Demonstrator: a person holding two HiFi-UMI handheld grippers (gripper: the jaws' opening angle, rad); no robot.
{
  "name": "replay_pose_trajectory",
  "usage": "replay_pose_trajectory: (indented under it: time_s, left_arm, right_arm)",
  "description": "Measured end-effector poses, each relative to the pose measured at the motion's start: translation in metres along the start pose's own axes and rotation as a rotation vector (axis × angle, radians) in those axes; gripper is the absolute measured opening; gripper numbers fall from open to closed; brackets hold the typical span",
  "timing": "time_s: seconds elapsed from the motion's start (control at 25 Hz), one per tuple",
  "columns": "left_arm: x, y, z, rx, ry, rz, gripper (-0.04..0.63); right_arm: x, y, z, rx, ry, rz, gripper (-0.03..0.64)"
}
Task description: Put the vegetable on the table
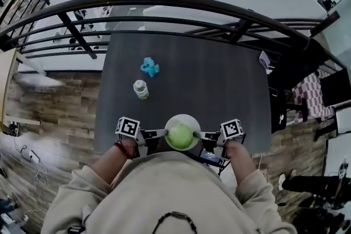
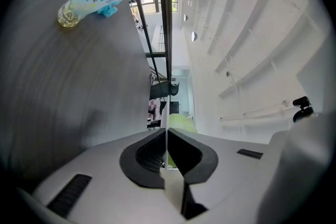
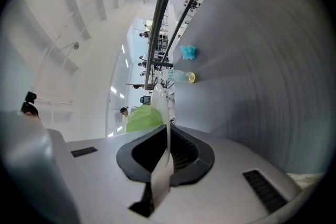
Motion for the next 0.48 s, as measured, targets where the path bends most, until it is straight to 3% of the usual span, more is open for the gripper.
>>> replay_pose_trajectory:
  time_s: [0.48]
  left_arm:
    - [0.010,-0.004,-0.007,0.078,-0.050,-0.002,0.018]
  right_arm:
    - [0.000,0.014,0.008,-0.069,0.026,0.032,0.026]
Point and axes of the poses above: the fingertips, and each gripper's own axes: z backward along the fingers, x to its right, y out of its top, the point moved 2 cm from there along z, backward along the fingers, and after that the axes turned 15 degrees about z, right-handed, at the moved point
